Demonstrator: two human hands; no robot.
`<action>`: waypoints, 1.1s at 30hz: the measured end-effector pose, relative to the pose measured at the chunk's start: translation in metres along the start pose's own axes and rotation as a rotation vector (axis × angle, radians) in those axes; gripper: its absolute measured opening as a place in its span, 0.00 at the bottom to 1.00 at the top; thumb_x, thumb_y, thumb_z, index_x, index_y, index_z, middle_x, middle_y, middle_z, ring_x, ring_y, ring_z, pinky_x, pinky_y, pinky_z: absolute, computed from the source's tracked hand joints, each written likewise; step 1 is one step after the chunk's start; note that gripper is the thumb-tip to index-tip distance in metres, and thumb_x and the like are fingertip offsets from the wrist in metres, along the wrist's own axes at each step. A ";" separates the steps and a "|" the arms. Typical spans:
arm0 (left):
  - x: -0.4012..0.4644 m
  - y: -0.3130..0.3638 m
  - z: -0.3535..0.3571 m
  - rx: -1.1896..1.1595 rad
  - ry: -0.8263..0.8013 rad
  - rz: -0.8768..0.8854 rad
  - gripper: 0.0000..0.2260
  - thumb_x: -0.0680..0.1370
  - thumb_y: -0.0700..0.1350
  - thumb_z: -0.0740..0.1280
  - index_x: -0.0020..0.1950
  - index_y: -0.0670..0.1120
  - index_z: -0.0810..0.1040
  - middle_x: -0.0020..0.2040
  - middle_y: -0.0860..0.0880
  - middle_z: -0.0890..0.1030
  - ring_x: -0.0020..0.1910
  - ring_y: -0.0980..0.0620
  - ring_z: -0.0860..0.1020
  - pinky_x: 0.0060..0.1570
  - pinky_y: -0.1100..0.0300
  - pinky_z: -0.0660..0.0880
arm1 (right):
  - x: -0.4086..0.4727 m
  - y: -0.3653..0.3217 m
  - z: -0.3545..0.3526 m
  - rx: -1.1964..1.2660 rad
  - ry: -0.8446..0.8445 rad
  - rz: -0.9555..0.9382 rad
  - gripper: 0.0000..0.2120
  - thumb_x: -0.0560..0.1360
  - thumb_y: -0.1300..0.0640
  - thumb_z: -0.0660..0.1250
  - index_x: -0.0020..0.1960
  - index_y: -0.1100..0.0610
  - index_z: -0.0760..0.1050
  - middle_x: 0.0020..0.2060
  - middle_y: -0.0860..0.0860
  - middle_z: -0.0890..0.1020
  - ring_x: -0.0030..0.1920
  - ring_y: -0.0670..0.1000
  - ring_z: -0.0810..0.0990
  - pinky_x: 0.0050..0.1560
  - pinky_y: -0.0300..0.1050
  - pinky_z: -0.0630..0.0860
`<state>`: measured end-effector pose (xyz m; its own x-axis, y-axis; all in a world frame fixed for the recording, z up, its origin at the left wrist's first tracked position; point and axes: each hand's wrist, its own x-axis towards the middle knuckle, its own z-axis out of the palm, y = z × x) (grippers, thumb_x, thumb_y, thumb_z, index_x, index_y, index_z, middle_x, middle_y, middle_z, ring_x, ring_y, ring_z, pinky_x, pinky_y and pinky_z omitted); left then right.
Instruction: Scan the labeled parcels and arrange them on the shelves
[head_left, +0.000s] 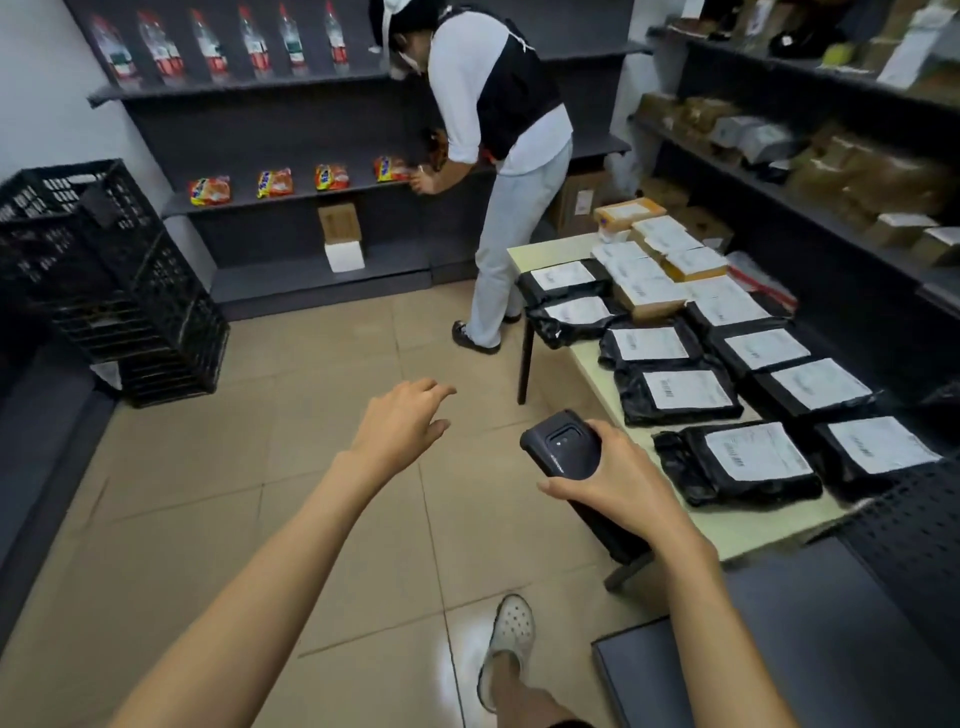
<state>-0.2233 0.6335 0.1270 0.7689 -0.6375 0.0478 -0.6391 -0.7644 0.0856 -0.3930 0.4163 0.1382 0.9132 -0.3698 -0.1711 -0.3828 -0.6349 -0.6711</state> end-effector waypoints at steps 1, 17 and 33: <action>0.027 -0.008 0.003 0.005 -0.007 0.007 0.20 0.81 0.51 0.64 0.72 0.52 0.69 0.63 0.52 0.75 0.62 0.47 0.74 0.47 0.52 0.76 | 0.026 -0.001 -0.002 -0.002 0.002 0.004 0.39 0.62 0.39 0.79 0.67 0.48 0.69 0.60 0.47 0.77 0.58 0.51 0.77 0.59 0.54 0.76; 0.406 -0.051 0.029 -0.001 -0.088 0.188 0.20 0.80 0.49 0.64 0.72 0.53 0.68 0.66 0.52 0.74 0.63 0.46 0.74 0.48 0.49 0.75 | 0.363 -0.009 -0.079 0.023 0.084 0.161 0.38 0.61 0.36 0.78 0.66 0.48 0.71 0.58 0.45 0.78 0.56 0.50 0.78 0.55 0.55 0.78; 0.668 -0.032 0.156 -0.084 -0.371 0.395 0.23 0.80 0.52 0.63 0.74 0.49 0.65 0.70 0.48 0.68 0.66 0.44 0.69 0.56 0.46 0.72 | 0.541 0.044 -0.088 0.144 0.259 0.613 0.46 0.65 0.35 0.77 0.75 0.52 0.63 0.64 0.50 0.75 0.62 0.55 0.76 0.61 0.57 0.76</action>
<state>0.3084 0.2171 0.0009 0.4031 -0.8771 -0.2610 -0.8625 -0.4595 0.2119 0.0720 0.1288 0.0799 0.4672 -0.7960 -0.3849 -0.7819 -0.1687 -0.6002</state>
